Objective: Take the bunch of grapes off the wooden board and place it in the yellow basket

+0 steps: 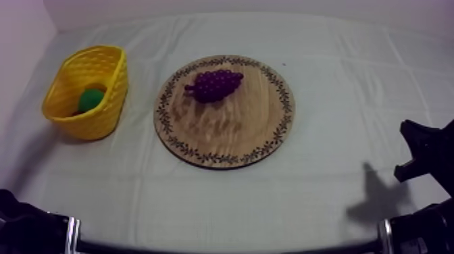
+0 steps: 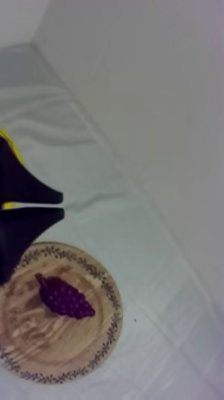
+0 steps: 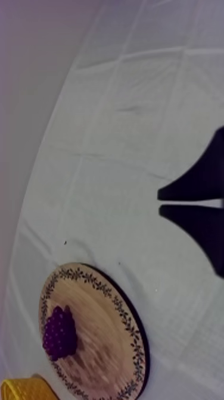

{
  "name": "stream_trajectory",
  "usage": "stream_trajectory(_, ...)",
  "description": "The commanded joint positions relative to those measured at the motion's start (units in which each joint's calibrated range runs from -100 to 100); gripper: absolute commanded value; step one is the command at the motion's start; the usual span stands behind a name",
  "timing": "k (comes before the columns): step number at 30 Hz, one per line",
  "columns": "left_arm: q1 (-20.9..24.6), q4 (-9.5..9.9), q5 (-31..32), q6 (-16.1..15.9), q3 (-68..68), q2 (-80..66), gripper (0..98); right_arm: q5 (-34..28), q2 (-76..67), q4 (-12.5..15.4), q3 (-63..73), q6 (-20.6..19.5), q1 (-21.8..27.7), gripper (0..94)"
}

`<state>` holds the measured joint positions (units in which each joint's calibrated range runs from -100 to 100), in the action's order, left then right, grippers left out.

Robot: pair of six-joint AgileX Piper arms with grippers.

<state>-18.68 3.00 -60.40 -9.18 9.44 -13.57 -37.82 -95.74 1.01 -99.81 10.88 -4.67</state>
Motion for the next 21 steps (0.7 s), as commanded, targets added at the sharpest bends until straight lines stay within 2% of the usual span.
stream_trajectory(1, -2.3, 0.68, -1.5, 0.8, -7.4, 8.8, 0.0, 0.0, 0.0, 0.0, 0.0, 0.0, 0.0, 0.4)
stream_trajectory(7, -6.1, 2.57, -3.9, 2.0, -13.2, 19.8, 0.0, 0.0, 0.0, 0.0, 0.0, 0.0, 0.0, 0.4)
stream_trajectory(13, -9.3, 4.3, -4.4, 3.1, -12.0, 27.4, 0.0, 0.0, 0.0, 0.0, 0.0, 0.0, 0.0, 0.4)
stream_trajectory(21, -11.1, 4.71, -4.5, 4.5, -9.7, 33.5, 0.0, 0.0, 0.0, 0.0, 0.0, 0.0, 0.0, 0.4)
